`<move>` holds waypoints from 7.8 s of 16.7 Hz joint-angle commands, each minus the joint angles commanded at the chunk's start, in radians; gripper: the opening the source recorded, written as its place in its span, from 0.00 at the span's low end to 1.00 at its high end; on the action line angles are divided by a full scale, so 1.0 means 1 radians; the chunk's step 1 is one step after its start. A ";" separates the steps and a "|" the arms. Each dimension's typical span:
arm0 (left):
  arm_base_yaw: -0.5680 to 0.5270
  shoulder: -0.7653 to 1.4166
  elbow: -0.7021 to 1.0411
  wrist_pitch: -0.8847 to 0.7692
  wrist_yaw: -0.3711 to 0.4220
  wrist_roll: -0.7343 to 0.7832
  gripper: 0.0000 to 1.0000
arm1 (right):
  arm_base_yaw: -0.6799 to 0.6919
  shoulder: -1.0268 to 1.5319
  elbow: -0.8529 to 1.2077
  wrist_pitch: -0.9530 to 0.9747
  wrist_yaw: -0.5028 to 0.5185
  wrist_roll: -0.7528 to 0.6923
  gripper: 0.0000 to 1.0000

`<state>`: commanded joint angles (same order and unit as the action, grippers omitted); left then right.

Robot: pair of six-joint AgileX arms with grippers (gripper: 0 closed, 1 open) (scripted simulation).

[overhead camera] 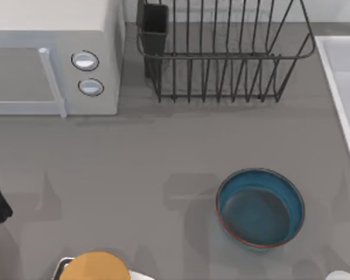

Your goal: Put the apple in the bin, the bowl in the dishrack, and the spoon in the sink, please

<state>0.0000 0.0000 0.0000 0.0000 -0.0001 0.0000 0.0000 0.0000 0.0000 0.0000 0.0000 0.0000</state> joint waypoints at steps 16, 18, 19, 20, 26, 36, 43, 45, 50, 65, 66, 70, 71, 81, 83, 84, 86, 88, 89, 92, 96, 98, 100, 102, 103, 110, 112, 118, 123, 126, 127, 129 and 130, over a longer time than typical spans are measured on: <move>0.000 0.000 0.000 0.000 0.000 0.000 1.00 | 0.276 0.954 0.736 -0.679 -0.001 0.272 1.00; 0.000 0.000 0.000 0.000 0.000 0.000 1.00 | 0.322 1.116 0.863 -0.795 0.000 0.320 1.00; 0.000 0.000 0.000 0.000 0.000 0.000 1.00 | 0.343 1.194 0.922 -0.850 0.001 0.343 1.00; 0.000 0.000 0.000 0.000 0.000 0.000 1.00 | 0.363 1.268 0.979 -0.904 0.002 0.366 1.00; 0.000 0.000 0.000 0.000 0.000 0.000 1.00 | 0.451 1.602 1.240 -1.141 -0.001 0.471 1.00; 0.000 0.000 0.000 0.000 0.000 0.000 1.00 | 0.473 1.679 1.283 -1.176 0.000 0.486 1.00; 0.000 0.000 0.000 0.000 0.000 0.000 1.00 | 0.478 1.774 1.085 -0.870 0.001 0.491 1.00; 0.000 0.000 0.000 0.000 0.000 0.000 1.00 | 0.479 1.796 1.042 -0.812 0.001 0.493 1.00; 0.000 0.000 0.000 0.000 0.000 0.000 1.00 | 0.480 1.804 1.029 -0.797 0.001 0.494 1.00; 0.000 0.000 0.000 0.000 0.000 0.000 1.00 | 0.480 1.804 1.029 -0.797 0.001 0.494 0.00; 0.000 0.000 0.000 0.000 0.000 0.000 1.00 | 0.480 1.804 1.029 -0.797 0.001 0.494 0.00; 0.000 0.000 0.000 0.000 0.000 0.000 1.00 | 0.480 1.804 1.029 -0.797 0.001 0.494 0.00; 0.000 0.000 0.000 0.000 0.000 0.000 1.00 | 0.480 1.804 1.029 -0.797 0.001 0.494 0.00; 0.000 0.000 0.000 0.000 0.000 0.000 1.00 | 0.479 1.712 1.245 -1.124 0.001 0.492 0.00; 0.000 0.000 0.000 0.000 0.000 0.000 1.00 | 0.477 1.686 1.289 -1.180 0.001 0.490 0.00; 0.000 0.000 0.000 0.000 0.000 0.000 1.00 | 0.476 1.678 1.299 -1.193 0.001 0.489 0.00; 0.000 0.000 0.000 0.000 0.000 0.000 1.00 | 0.476 1.676 1.301 -1.195 0.001 0.488 0.00; 0.000 0.000 0.000 0.000 0.000 0.000 1.00 | 0.479 1.680 1.298 -1.192 0.000 0.490 0.00; 0.000 0.000 0.000 0.000 0.000 0.000 1.00 | 0.480 1.679 1.299 -1.190 0.002 0.489 0.00; 0.000 0.000 0.000 0.000 0.000 0.000 1.00 | 0.512 1.664 1.317 -1.125 0.059 0.458 0.00; 0.000 0.000 0.000 0.000 0.000 0.000 1.00 | 0.619 1.632 1.358 -0.913 0.258 0.375 0.00; 0.000 0.000 0.000 0.000 0.000 0.000 1.00 | 0.689 1.615 1.372 -0.775 0.389 0.321 0.00; 0.000 0.000 0.000 0.000 0.000 0.000 1.00 | 0.763 1.594 1.383 -0.608 0.534 0.260 0.00; 0.000 0.000 0.000 0.000 0.000 0.000 1.00 | 0.837 1.567 1.393 -0.429 0.686 0.195 0.00; 0.000 0.000 0.000 0.000 0.000 0.000 1.00 | 0.872 1.551 1.398 -0.344 0.758 0.164 0.00; 0.000 0.000 0.000 0.000 0.000 0.000 1.00 | 1.035 1.444 1.436 -0.028 1.057 0.033 0.00; 0.000 0.000 0.000 0.000 0.000 0.000 1.00 | 1.038 1.441 1.438 -0.024 1.061 0.032 0.00; 0.000 0.000 0.000 0.000 0.000 0.000 1.00 | 1.013 1.481 1.435 0.010 1.038 0.033 0.00; 0.000 0.000 0.000 0.000 0.000 0.000 1.00 | 0.879 1.707 1.408 0.271 0.908 0.026 0.00; 0.000 0.000 0.000 0.000 0.000 0.000 1.00 | 0.772 1.872 1.375 0.489 0.804 0.020 0.00; 0.000 0.000 0.000 0.000 0.000 0.000 1.00 | 0.737 1.919 1.364 0.550 0.770 0.019 0.00; 0.000 0.000 0.000 0.000 0.000 0.000 1.00 | 0.678 1.993 1.346 0.641 0.711 0.018 0.00; 0.000 0.000 0.000 0.000 0.000 0.000 1.00 | 0.655 2.019 1.340 0.671 0.689 0.018 0.00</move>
<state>0.0000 0.0000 0.0000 0.0000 -0.0001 0.0000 0.6555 2.0190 1.3396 0.6714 0.6885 0.0175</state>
